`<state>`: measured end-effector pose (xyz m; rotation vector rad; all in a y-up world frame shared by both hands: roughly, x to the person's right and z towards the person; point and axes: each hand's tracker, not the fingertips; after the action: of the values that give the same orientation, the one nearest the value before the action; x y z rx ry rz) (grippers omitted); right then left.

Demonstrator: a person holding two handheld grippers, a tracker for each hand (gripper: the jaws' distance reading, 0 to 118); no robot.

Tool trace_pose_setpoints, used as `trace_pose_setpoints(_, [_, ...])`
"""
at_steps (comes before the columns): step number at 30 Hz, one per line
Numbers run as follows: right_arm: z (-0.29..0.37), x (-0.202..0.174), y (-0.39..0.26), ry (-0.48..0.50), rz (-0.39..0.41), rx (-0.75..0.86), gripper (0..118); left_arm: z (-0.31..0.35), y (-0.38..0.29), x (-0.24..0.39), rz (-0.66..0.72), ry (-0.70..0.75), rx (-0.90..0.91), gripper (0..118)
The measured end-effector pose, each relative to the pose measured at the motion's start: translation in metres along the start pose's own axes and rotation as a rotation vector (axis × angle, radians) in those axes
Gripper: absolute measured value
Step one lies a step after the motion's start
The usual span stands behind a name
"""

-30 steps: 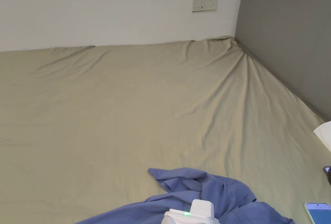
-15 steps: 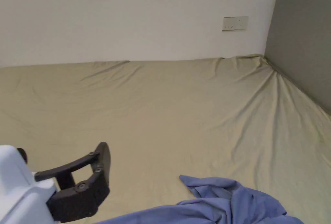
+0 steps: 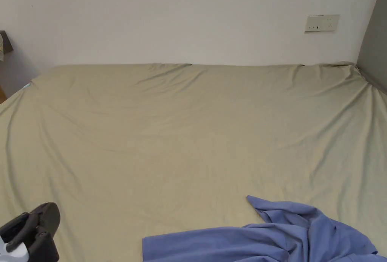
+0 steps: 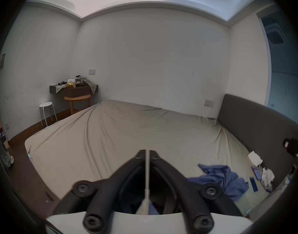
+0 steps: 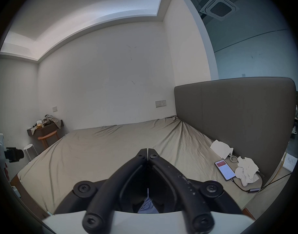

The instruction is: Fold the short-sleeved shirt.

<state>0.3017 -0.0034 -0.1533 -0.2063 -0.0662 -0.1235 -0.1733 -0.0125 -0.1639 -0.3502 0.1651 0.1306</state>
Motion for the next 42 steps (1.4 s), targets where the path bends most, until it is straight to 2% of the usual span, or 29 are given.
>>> trace_pose_setpoints(6, [-0.004, -0.004, -0.002, 0.008, 0.001, -0.010, 0, 0.002, 0.002, -0.004, 0.071, -0.049, 0.029, 0])
trace_pose_setpoints(9, [-0.004, -0.005, -0.001, 0.003, 0.011, -0.009, 0, 0.004, 0.008, 0.002, 0.009, -0.042, 0.047, 0])
trace_pose_setpoints(12, [-0.005, 0.002, -0.006, 0.003, 0.009, -0.010, 0, 0.001, 0.011, 0.003, 0.014, -0.067, 0.032, 0])
trace_pose_setpoints(17, [-0.007, 0.001, -0.012, 0.009, 0.013, -0.031, 0, -0.035, -0.022, 0.005, 0.095, -0.197, -0.307, 0])
trace_pose_setpoints(22, [-0.015, 0.000, -0.020, 0.016, 0.017, -0.073, 0, -0.078, -0.107, 0.012, -0.010, -0.168, -0.629, 0])
trace_pose_setpoints(24, [-0.018, -0.001, -0.023, 0.013, 0.018, -0.083, 0, -0.097, -0.136, 0.004, 0.081, -0.200, -0.758, 1])
trace_pose_setpoints(25, [-0.019, -0.001, -0.023, 0.012, 0.018, -0.086, 0, -0.102, -0.149, 0.002, 0.110, -0.194, -0.822, 20])
trace_pose_setpoints(26, [-0.020, -0.001, -0.024, 0.012, 0.017, -0.089, 0, -0.107, -0.161, 0.004, 0.086, -0.194, -0.878, 84])
trace_pose_setpoints(28, [-0.021, -0.002, -0.025, 0.012, 0.023, -0.102, 0, -0.112, -0.180, 0.012, -0.055, -0.177, -0.900, 113])
trace_pose_setpoints(29, [-0.022, -0.002, -0.026, 0.010, 0.028, -0.107, 0, -0.111, -0.189, 0.016, -0.097, -0.178, -0.914, 118])
trace_pose_setpoints(30, [-0.023, -0.002, -0.027, 0.008, 0.032, -0.110, 0, -0.109, -0.185, 0.023, -0.084, -0.251, -0.867, 113])
trace_pose_setpoints(31, [-0.023, -0.001, -0.028, 0.006, 0.034, -0.114, 0, -0.115, -0.187, 0.027, -0.115, -0.237, -0.891, 104])
trace_pose_setpoints(32, [-0.023, -0.001, -0.028, 0.003, 0.033, -0.118, 0, -0.122, -0.192, 0.034, -0.125, -0.205, -0.907, 104])
trace_pose_setpoints(34, [-0.024, 0.000, -0.030, -0.004, 0.031, -0.127, 0, -0.122, -0.201, 0.047, -0.224, -0.231, -0.953, 110])
trace_pose_setpoints(36, [-0.020, 0.002, -0.030, -0.010, 0.030, -0.132, 0, -0.132, -0.206, 0.056, -0.219, -0.215, -0.912, 109])
trace_pose_setpoints(38, [-0.018, 0.004, -0.030, -0.019, 0.029, -0.141, 0, -0.137, -0.214, 0.054, -0.171, -0.194, -0.858, 96])
trace_pose_setpoints(40, [-0.016, 0.006, -0.029, -0.027, 0.027, -0.150, 0, -0.148, -0.219, 0.058, -0.206, -0.140, -0.862, 93])
trace_pose_setpoints(41, [-0.016, 0.007, -0.029, -0.031, 0.028, -0.152, 0, -0.146, -0.218, 0.061, -0.217, -0.149, -0.852, 86])
trace_pose_setpoints(42, [-0.015, 0.008, -0.029, -0.038, 0.029, -0.154, 0, -0.139, -0.217, 0.062, -0.248, -0.132, -0.853, 68])
